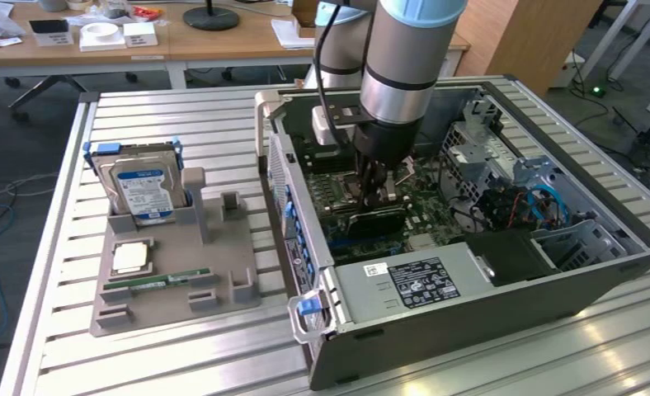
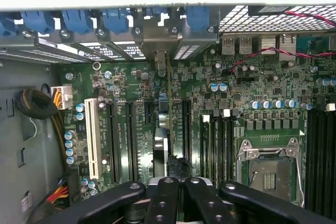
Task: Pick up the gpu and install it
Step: 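Press down on the gpu until it lock into place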
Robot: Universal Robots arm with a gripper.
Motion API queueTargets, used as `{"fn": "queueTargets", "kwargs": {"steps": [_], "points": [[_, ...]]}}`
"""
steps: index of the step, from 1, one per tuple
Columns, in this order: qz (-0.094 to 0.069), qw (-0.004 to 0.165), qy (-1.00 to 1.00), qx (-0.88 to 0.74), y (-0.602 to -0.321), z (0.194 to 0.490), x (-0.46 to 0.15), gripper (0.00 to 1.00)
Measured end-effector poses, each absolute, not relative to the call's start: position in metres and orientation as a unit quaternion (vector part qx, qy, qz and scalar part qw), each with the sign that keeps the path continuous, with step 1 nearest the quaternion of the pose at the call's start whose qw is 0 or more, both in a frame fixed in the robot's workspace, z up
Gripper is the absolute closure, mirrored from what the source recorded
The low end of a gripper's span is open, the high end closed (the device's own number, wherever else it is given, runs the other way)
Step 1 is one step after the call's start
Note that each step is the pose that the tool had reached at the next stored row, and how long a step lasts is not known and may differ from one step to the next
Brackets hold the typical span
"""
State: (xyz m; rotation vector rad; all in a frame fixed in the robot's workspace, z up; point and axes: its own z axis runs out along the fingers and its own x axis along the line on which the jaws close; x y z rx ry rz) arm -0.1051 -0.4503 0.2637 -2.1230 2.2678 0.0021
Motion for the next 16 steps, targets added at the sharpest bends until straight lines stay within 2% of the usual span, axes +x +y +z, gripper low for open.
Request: {"fn": "queueTargets", "kwargs": {"steps": [16], "points": [[0.001,0.018,0.730,-0.683,-0.4503,0.2611,-0.1055,0.89]]}}
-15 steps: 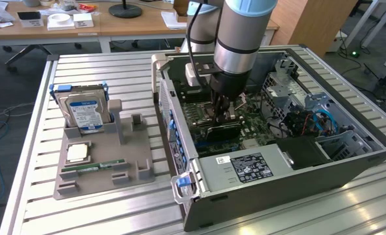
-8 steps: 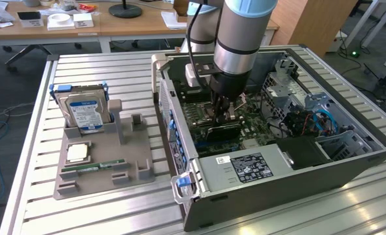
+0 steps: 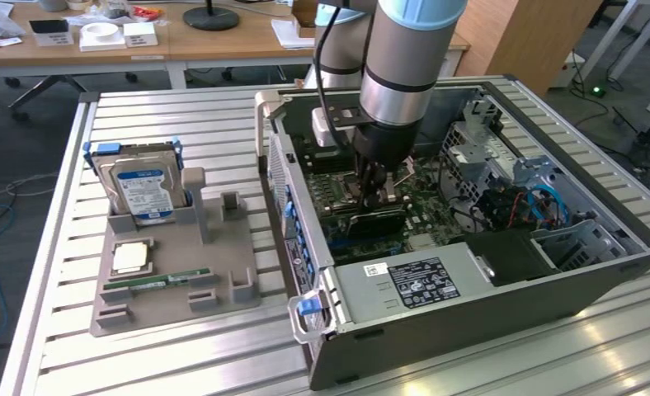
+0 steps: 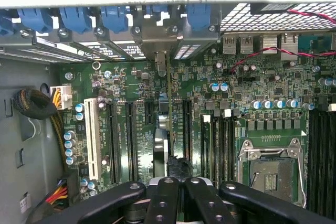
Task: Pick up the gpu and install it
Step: 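Press down on the gpu until it lock into place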
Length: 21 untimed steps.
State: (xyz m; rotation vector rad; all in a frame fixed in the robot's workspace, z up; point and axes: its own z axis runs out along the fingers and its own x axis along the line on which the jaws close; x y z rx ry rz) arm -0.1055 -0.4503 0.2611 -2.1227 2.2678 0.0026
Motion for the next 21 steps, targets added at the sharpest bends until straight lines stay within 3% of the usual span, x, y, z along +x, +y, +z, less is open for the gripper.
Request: {"fn": "queueTargets", "kwargs": {"steps": [21], "points": [[0.001,0.019,0.730,-0.683,-0.4500,0.2624,-0.1064,0.89]]}}
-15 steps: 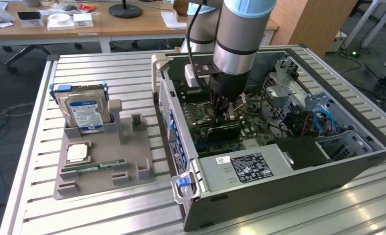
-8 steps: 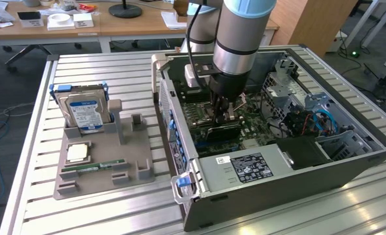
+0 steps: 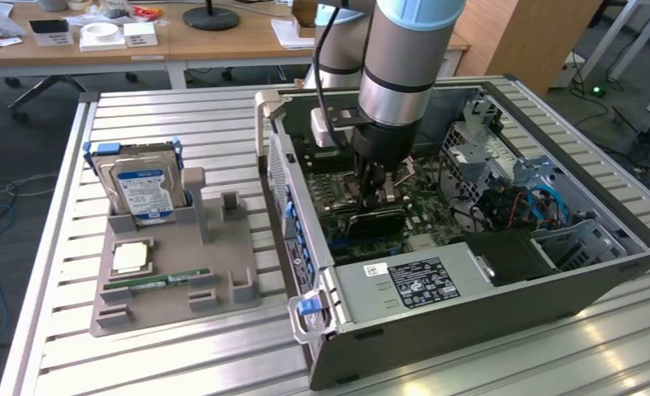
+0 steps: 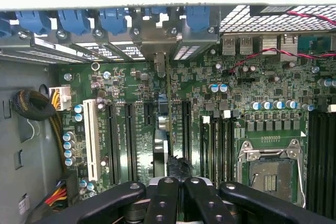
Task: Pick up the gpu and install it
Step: 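Press down on the gpu until it lock into place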
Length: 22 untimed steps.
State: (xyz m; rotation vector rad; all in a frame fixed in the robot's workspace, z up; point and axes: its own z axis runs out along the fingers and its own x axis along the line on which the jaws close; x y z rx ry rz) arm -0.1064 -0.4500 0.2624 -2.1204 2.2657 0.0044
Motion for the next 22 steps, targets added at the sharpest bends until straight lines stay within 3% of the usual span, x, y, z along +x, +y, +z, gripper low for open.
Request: {"fn": "queueTargets", "kwargs": {"steps": [22], "points": [[0.001,0.018,0.730,-0.683,-0.450,0.317,-0.106,0.89]]}}
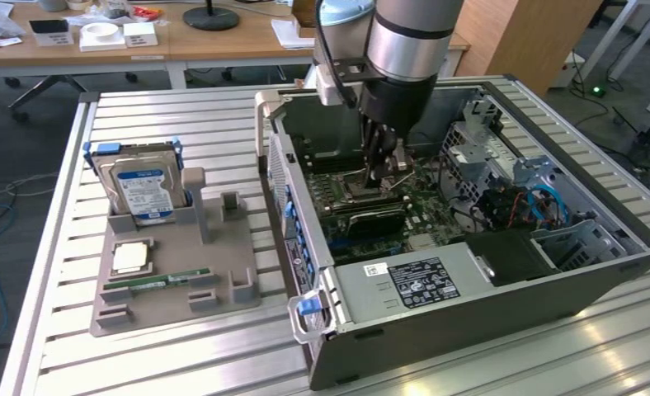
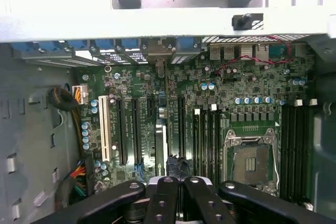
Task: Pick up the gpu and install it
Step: 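Press down on the gpu until it lock into place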
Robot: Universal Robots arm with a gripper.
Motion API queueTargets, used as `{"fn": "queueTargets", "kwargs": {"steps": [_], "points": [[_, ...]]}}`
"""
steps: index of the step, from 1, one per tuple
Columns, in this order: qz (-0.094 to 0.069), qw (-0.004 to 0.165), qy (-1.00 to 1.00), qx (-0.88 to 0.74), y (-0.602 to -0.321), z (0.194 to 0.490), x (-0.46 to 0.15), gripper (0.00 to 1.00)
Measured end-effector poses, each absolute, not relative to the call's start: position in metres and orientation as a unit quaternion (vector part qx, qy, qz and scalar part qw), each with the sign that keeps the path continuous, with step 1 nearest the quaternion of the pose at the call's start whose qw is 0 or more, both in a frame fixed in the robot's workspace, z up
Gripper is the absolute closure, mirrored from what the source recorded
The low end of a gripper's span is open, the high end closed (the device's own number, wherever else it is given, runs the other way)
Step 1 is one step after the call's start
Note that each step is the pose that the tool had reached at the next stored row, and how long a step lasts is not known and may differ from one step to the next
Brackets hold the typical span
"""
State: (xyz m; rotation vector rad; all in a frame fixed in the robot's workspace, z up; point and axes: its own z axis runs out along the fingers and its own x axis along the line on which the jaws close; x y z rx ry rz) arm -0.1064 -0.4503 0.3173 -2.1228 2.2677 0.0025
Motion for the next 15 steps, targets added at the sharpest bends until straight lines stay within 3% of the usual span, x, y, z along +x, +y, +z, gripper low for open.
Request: {"fn": "queueTargets", "kwargs": {"steps": [15], "points": [[0.001,0.018,0.730,-0.683,-0.450,0.332,-0.106,0.89]]}}
